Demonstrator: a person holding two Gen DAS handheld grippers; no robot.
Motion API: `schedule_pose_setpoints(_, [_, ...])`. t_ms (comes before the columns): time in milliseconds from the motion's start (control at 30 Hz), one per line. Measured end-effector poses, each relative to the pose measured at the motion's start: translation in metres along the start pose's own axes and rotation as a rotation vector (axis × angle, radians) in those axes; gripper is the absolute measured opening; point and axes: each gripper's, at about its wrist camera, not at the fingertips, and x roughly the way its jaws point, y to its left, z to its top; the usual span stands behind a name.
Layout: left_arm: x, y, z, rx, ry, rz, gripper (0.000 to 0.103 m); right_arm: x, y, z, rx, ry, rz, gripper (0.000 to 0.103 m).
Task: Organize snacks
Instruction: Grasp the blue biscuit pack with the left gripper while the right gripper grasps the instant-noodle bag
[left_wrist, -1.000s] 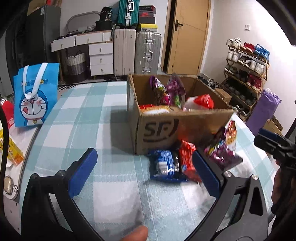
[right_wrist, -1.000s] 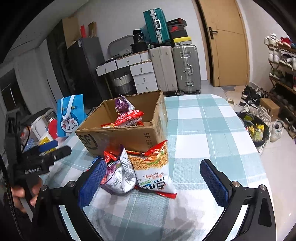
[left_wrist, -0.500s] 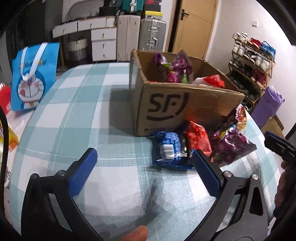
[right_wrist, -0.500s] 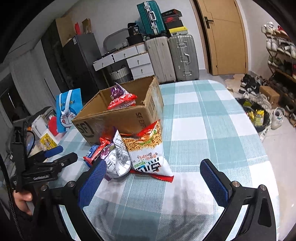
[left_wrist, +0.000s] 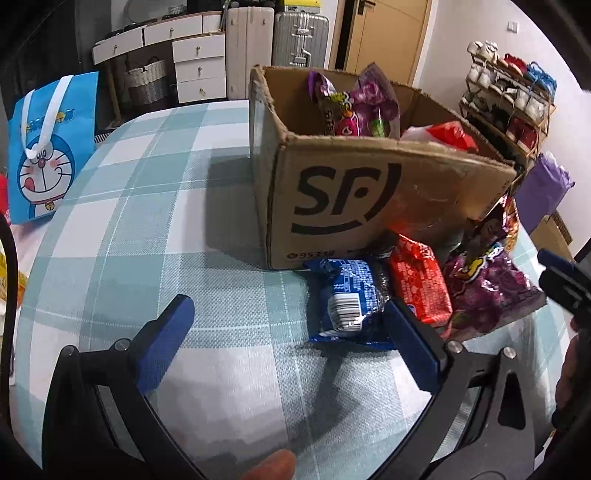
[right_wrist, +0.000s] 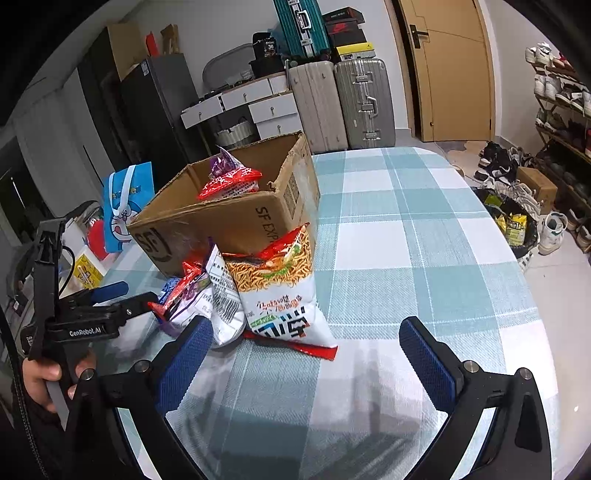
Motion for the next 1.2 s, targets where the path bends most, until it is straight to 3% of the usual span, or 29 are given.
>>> schedule_pose_setpoints(333, [0.022,0.003,0.006,-0.011,0.05,-0.069,0.102,0.032,-0.003,0.015,-0.045,0.05,-0.023,0.103])
schedule_pose_setpoints(500, [0.03,0.002,0.01,0.006,0.056,-0.067,0.102,0.05,0.0,0.015,-0.067,0.098,-0.005,0.103])
schedule_pose_setpoints(800, [0.038,0.028,0.01,-0.065,0.053,-0.066,0.103,0.062,0.002,0.011,-0.076,0.113,-0.021,0.103])
schedule_pose_setpoints(1200, [0.033,0.014,0.007,0.019,0.052,-0.055,0.102,0.064,-0.001,0.009,-0.075,0.115,-0.021,0.103])
